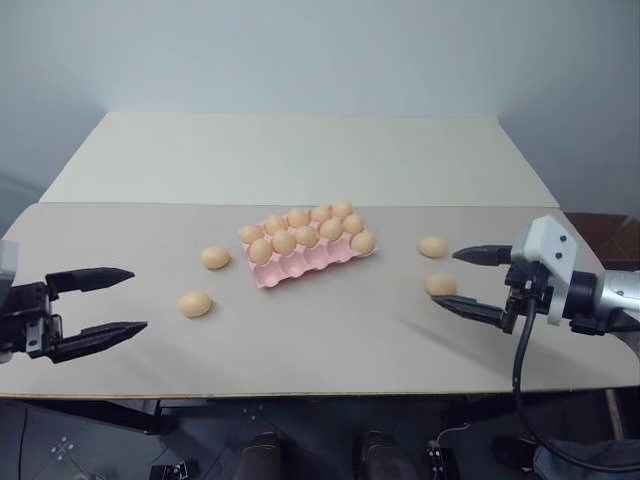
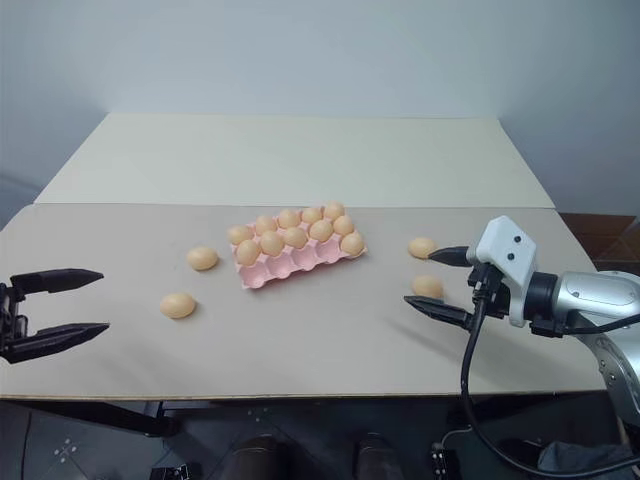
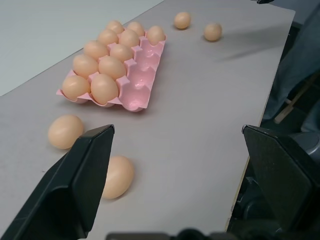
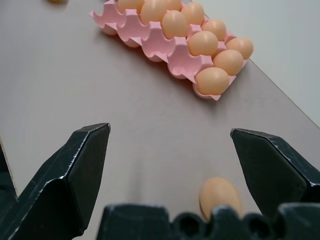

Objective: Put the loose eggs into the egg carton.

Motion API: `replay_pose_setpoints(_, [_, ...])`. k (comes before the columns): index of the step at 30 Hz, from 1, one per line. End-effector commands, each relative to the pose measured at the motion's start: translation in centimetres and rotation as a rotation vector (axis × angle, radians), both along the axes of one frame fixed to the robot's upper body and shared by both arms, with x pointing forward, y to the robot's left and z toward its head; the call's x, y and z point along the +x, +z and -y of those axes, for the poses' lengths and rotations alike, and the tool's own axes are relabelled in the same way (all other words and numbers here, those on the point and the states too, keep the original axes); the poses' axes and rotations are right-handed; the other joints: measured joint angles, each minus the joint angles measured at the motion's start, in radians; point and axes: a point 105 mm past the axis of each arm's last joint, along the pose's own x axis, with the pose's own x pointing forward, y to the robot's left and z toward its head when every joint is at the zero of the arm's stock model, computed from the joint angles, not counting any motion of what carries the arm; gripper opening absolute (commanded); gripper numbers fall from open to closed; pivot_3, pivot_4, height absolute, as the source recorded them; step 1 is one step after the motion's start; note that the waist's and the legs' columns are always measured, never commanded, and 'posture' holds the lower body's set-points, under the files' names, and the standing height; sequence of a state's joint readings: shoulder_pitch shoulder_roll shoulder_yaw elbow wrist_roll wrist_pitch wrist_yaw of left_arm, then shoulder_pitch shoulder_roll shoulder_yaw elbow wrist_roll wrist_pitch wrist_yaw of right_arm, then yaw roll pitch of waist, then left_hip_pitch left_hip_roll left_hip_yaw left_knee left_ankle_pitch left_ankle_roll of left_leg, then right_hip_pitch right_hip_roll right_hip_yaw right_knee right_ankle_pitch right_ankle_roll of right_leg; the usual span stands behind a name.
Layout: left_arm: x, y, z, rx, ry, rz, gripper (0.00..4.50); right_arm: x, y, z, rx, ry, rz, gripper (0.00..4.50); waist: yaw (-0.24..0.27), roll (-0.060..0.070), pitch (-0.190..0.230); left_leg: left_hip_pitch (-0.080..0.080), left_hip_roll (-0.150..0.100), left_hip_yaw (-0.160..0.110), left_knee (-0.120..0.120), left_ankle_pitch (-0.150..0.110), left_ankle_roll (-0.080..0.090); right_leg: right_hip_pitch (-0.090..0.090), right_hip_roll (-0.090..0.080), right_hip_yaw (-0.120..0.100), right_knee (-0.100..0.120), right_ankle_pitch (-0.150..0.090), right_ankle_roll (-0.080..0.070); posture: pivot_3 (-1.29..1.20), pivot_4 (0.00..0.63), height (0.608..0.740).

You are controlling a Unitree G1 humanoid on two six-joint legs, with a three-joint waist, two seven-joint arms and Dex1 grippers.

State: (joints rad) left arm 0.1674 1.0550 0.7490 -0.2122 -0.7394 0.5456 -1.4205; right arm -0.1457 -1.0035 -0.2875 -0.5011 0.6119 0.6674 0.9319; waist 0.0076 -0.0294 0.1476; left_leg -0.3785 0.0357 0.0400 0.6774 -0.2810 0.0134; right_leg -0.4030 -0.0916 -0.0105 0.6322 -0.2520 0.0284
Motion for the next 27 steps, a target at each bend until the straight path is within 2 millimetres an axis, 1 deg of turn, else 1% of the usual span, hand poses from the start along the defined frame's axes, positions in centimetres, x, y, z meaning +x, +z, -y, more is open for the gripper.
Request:
replay_pose_setpoints(1, [0.0, 0.6, 0.6, 0.000, -0.023, 0.025, 4.47, -0.1, 1.7, -0.2, 0.007, 0.014, 0.058, 4.50, 0.000, 0.000, 0.000, 0.000, 0.000, 0.000, 0.000, 0.000, 0.000, 0.000, 0.000, 0.000, 0.000, 0.000, 0.000, 0.00, 0.150, 0.740])
replay_pose_setpoints(4, [0.1, 0.2, 0.5, 0.000, -0.014, 0.029, 4.47, 0.4, 1.2, -0.3, -0.010, -0.006, 0.065, 4.50, 0.000, 0.000, 0.000, 0.001, 0.000, 0.000, 0.000, 0.000, 0.000, 0.000, 0.000, 0.000, 0.000, 0.000, 0.000, 0.00, 0.150, 0.740])
replay_pose_setpoints(6, [0.0, 0.4, 0.6, -0.005, -0.008, 0.043, 4.47, 0.2, 1.7, -0.5, 0.014, 0.010, 0.071, 4.50, 0.000, 0.000, 0.000, 0.001, 0.000, 0.000, 0.000, 0.000, 0.000, 0.000, 0.000, 0.000, 0.000, 0.000, 0.000, 0.00, 0.150, 0.740])
replay_pose_setpoints(10, [0.1, 0.8, 0.8, -0.006, -0.010, 0.057, 4.47, 0.9, 2.2, -0.3, 0.030, -0.020, 0.087, 4.50, 0.000, 0.000, 0.000, 0.000, 0.000, 0.000, 0.000, 0.000, 0.000, 0.000, 0.000, 0.000, 0.000, 0.000, 0.000, 0.00, 0.150, 0.740])
replay_pose_setpoints(13, [0.4, 0.9, 1.5, -0.005, -0.047, 0.053, 4.47, 1.3, 1.5, -0.2, 0.019, -0.032, 0.087, 4.50, 0.001, 0.000, 0.000, 0.001, 0.000, 0.000, 0.000, 0.000, 0.000, 0.001, 0.000, 0.000, 0.000, 0.000, 0.000, 0.00, 0.150, 0.740])
replay_pose_setpoints(18, [0.9, 0.8, 2.5, -0.026, -0.094, 0.044, 4.47, 1.7, 1.6, 0.9, -0.012, -0.100, 0.103, 4.50, 0.003, 0.000, 0.000, 0.000, -0.001, 0.000, 0.000, 0.000, 0.000, 0.000, -0.001, 0.000, 0.000, 0.000, 0.000, 0.00, 0.150, 0.740])
replay_pose_setpoints(21, [1.3, 0.9, 2.7, -0.033, -0.100, 0.040, 4.47, 2.3, 1.1, 1.6, -0.042, -0.149, 0.100, 4.50, 0.002, 0.000, 0.000, 0.000, -0.001, 0.000, 0.000, 0.000, 0.000, 0.000, 0.000, 0.000, 0.000, 0.000, 0.000, 0.00, 0.150, 0.740])
replay_pose_setpoints(23, [1.3, 0.9, 2.8, -0.037, -0.113, 0.033, 4.47, 2.5, 0.7, 1.6, -0.046, -0.149, 0.089, 4.50, 0.001, 0.000, 0.000, 0.000, -0.001, 0.000, 0.000, 0.000, 0.000, 0.000, 0.000, 0.000, 0.000, 0.000, 0.000, 0.00, 0.150, 0.740])
replay_pose_setpoints(25, [1.5, 0.8, 2.8, -0.041, -0.117, 0.032, 4.47, 3.4, 0.6, 1.9, -0.056, -0.191, 0.104, 4.50, -0.002, 0.000, 0.000, 0.000, -0.001, 0.000, 0.000, 0.000, 0.000, 0.000, 0.000, 0.000, 0.000, 0.000, 0.000, 0.00, 0.150, 0.740])
replay_pose_setpoints(27, [1.7, 0.7, 3.1, -0.049, -0.124, 0.033, 4.47, 4.4, 0.9, 2.2, -0.054, -0.222, 0.121, 4.50, -0.007, 0.000, 0.000, 0.001, -0.001, 0.000, 0.000, 0.000, 0.000, 0.000, 0.000, 0.000, 0.001, 0.000, 0.000, 0.00, 0.150, 0.740])
